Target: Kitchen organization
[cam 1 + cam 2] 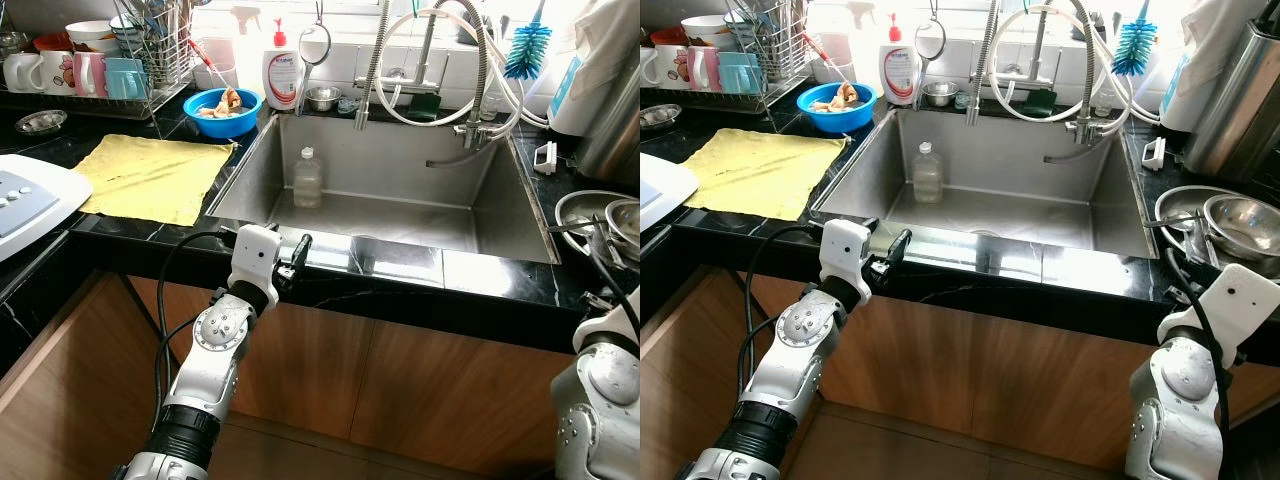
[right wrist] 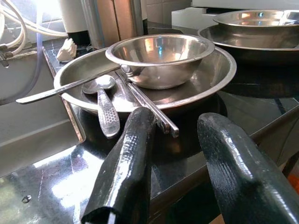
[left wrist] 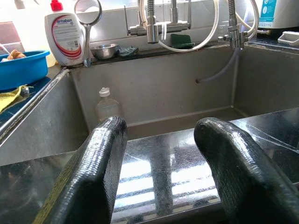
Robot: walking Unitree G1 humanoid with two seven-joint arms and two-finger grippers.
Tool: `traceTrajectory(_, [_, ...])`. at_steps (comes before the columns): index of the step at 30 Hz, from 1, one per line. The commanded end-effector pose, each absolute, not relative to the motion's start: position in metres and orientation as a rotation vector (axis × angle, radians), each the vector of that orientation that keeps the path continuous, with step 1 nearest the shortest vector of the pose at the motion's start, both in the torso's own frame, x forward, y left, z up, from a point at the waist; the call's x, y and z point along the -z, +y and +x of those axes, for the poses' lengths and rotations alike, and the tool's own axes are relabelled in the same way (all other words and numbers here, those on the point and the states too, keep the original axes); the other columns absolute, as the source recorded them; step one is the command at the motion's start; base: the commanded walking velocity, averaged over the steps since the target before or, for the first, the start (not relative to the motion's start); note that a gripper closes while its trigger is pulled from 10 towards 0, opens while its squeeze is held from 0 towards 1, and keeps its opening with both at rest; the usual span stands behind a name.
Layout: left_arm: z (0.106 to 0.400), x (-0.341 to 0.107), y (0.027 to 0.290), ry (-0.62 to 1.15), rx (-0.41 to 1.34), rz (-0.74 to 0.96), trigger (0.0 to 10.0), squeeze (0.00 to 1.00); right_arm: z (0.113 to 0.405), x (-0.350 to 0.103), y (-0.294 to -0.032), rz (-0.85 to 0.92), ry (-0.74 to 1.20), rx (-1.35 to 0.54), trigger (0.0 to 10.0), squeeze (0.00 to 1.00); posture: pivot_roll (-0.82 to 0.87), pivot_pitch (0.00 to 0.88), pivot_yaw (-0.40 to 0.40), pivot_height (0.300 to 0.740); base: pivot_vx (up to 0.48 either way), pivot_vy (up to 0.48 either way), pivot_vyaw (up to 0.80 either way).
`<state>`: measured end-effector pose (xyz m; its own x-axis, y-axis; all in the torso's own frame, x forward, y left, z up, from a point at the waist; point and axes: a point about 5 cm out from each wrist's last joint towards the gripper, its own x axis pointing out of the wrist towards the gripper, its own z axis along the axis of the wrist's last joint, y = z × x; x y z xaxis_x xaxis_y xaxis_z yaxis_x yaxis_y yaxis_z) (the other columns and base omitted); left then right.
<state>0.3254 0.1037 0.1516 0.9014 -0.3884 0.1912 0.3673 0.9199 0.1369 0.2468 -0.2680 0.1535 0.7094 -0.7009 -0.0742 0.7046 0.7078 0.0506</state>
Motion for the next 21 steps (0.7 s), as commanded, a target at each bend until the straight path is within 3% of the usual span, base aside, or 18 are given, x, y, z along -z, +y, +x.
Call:
traceTrajectory(1, [0.3244, -0.1567, 0.1010, -0.243, 0.406, 0.122, 10.0, 0.00, 0.2483, -0.1602, -0.2691, 0.085, 0.018, 0.783, 10.0, 0.00, -0.02, 0.000, -0.013, 0.740, 0.000, 0.000, 0.00])
traceTrajectory(5, [0.3246, -0.1566, 0.1012, -0.242, 0.406, 0.123, 10.0, 0.00, 0.2478, -0.1596, -0.2679, 0.087, 0.019, 0.785, 10.0, 0.00, -0.02, 0.000, -0.013, 0.740, 0.000, 0.000, 0.00])
traceTrajectory(6, [0.3246, -0.1566, 0.1013, -0.241, 0.405, 0.124, 10.0, 0.00, 0.2479, -0.1596, -0.2680, 0.087, 0.021, 0.785, 8.6, 0.00, -0.02, 0.000, -0.012, 0.740, 0.000, 0.000, 0.00])
traceTrajectory(7, [0.3245, -0.1566, 0.1013, -0.241, 0.406, 0.124, 10.0, 0.00, 0.2477, -0.1592, -0.2685, 0.086, 0.023, 0.788, 4.7, 0.00, -0.02, 0.000, -0.012, 0.740, 0.000, 0.000, 0.00])
traceTrajectory(9, [0.3244, -0.1563, 0.1010, -0.240, 0.408, 0.124, 10.0, 0.00, 0.2473, -0.1588, -0.2692, 0.087, 0.025, 0.794, 3.0, 0.00, -0.02, 0.000, -0.012, 0.740, 0.000, 0.000, 0.00])
traceTrajectory(11, [0.3242, -0.1561, 0.1009, -0.238, 0.409, 0.125, 10.0, 0.00, 0.2472, -0.1590, -0.2692, 0.088, 0.024, 0.795, 2.5, 0.00, -0.02, 0.000, -0.011, 0.740, 0.000, 0.000, 0.00])
traceTrajectory(17, [0.3243, -0.1557, 0.1009, -0.236, 0.410, 0.125, 10.0, 0.00, 0.2468, -0.1588, -0.2699, 0.089, 0.024, 0.801, 2.7, 0.00, -0.02, 0.000, -0.011, 0.740, 0.000, 0.000, 0.00])
traceTrajectory(21, [0.3245, -0.1555, 0.1010, -0.235, 0.410, 0.127, 10.0, 0.00, 0.2478, -0.1589, -0.2691, 0.093, 0.024, 0.798, 2.0, 0.00, -0.02, 0.000, -0.009, 0.740, 0.000, 0.000, 0.00])
